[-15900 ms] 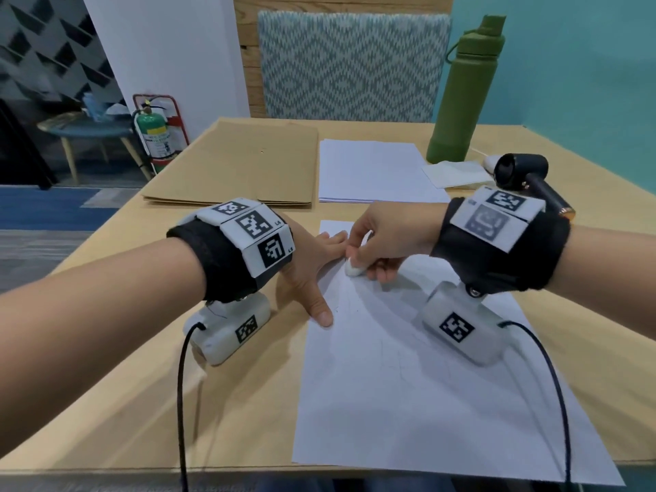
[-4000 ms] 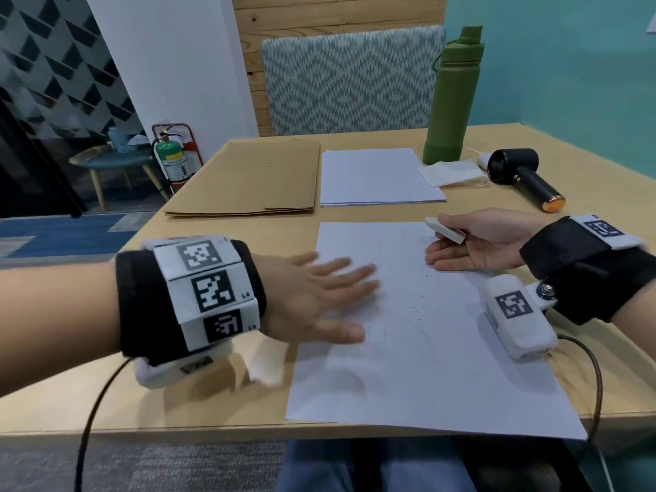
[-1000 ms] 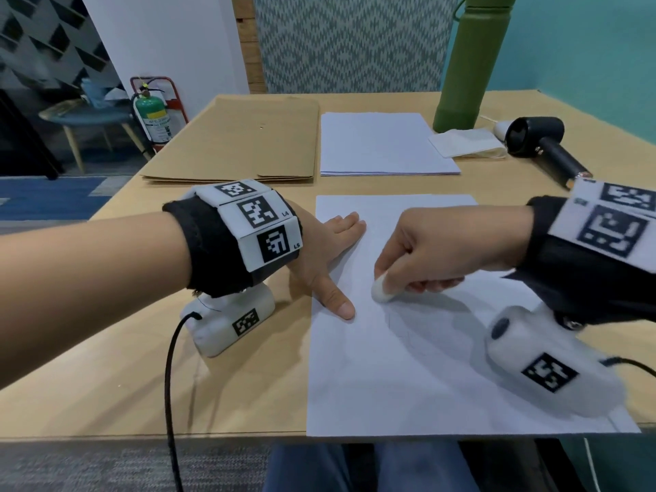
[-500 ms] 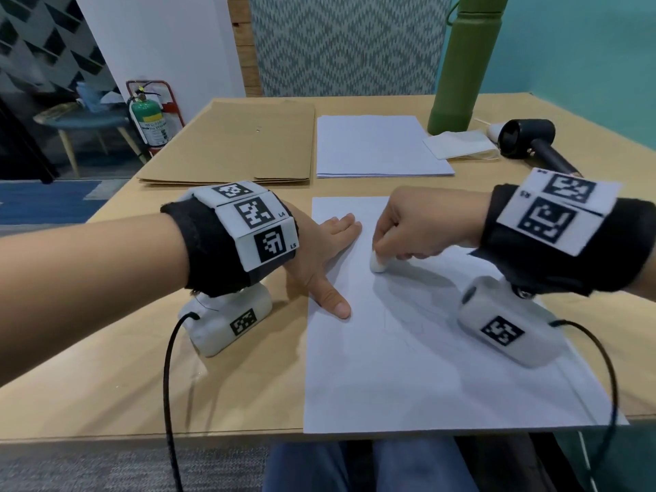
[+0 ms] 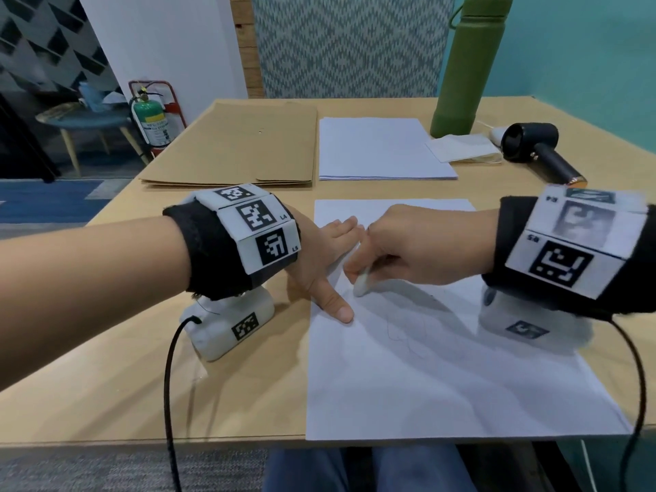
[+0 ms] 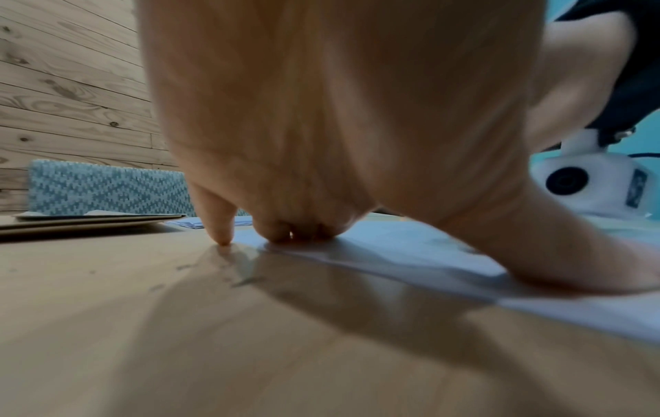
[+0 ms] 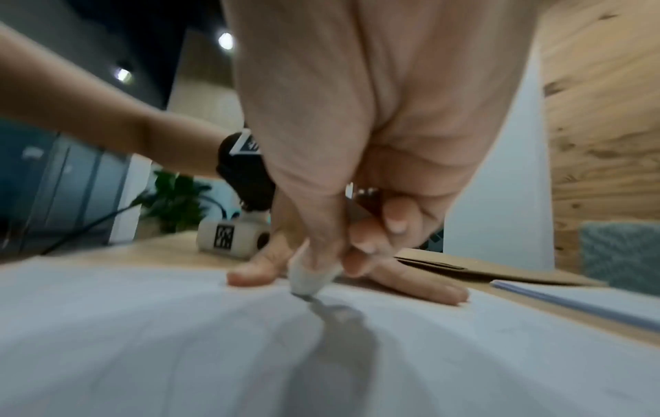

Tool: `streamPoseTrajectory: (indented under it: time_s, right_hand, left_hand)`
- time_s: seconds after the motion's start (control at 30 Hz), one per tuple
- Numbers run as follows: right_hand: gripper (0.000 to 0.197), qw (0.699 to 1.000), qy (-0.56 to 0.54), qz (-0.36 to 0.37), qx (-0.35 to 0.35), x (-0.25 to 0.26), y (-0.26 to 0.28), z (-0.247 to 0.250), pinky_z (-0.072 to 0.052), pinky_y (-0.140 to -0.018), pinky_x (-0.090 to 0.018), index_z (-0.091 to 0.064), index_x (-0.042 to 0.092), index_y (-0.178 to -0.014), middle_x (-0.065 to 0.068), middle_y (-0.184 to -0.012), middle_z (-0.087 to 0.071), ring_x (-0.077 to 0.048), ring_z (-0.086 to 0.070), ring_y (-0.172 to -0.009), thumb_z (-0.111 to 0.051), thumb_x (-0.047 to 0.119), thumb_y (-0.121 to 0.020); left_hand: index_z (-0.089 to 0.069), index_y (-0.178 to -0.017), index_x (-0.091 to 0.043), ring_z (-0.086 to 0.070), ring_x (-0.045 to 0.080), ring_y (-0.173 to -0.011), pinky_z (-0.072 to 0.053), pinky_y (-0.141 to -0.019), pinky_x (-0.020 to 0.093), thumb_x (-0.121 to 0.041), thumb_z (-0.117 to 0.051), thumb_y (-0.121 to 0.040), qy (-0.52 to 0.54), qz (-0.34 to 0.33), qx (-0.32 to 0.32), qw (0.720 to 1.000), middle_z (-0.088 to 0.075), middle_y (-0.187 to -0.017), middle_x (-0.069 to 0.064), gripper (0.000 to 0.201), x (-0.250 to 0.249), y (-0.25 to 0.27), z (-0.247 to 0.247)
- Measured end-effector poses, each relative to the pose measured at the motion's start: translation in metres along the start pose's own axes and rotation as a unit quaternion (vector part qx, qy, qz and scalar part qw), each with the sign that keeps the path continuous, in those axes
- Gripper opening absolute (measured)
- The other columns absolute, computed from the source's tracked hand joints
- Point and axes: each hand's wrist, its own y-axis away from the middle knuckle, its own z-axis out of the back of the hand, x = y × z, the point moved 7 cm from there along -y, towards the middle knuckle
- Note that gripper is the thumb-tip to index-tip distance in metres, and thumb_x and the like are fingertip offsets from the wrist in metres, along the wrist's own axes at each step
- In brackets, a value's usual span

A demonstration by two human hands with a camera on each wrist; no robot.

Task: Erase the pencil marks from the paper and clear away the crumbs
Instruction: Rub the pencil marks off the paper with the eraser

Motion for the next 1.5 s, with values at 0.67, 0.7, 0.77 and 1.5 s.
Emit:
streamPoseTrajectory:
  time_s: [0.67,0.7,0.77,1.5]
  right_hand:
    - [0.027,0.985,0.164,0.058,0.000,0.007,0.000,-0.001,-0.027,-0.055,-0.024,-0.059,0.032,-0.117,0.018,-0.101,-0.054,-0.005,-0.045,-0.078,-0.040,0.031,-0.098]
    - [0.026,0.980,0.189,0.051,0.026,0.003,0.004,-0.002,-0.025,-0.053,-0.023,-0.057,0.034,-0.117,0.017,-0.093,-0.049,-0.004,-0.041,-0.073,-0.038,0.033,-0.098]
    - [0.026,0.971,0.227,0.041,0.064,-0.003,0.011,-0.002,-0.027,-0.052,-0.021,-0.055,0.038,-0.115,0.013,-0.092,-0.048,-0.007,-0.038,-0.074,-0.035,0.036,-0.099]
    - [0.024,0.971,0.201,-0.003,0.127,0.000,0.003,-0.001,-0.031,-0.057,-0.018,-0.057,0.037,-0.113,0.017,-0.078,-0.041,0.000,-0.040,-0.071,-0.041,0.028,-0.098]
  left_hand:
    - [0.006,-0.151,-0.024,0.009,0.017,-0.146,-0.001,-0.118,0.042,-0.066,-0.055,-0.076,-0.022,-0.022,0.003,1.000,0.012,-0.158,-0.003,0.105,-0.002,-0.003,-0.002]
    - [0.015,-0.150,-0.023,0.009,0.017,-0.146,-0.003,-0.120,0.042,-0.068,-0.056,-0.073,-0.026,-0.003,0.004,1.000,0.020,-0.157,-0.004,0.114,0.000,-0.002,-0.002]
    - [0.028,-0.146,-0.022,0.011,0.015,-0.146,-0.003,-0.120,0.040,-0.071,-0.056,-0.069,-0.033,0.025,0.013,0.999,0.029,-0.154,-0.006,0.123,0.003,0.000,-0.003]
    - [0.022,-0.148,-0.023,0.004,0.018,-0.147,-0.008,-0.117,0.042,-0.069,-0.056,-0.072,-0.039,0.032,0.009,0.999,0.022,-0.156,-0.007,0.118,-0.003,0.006,-0.001]
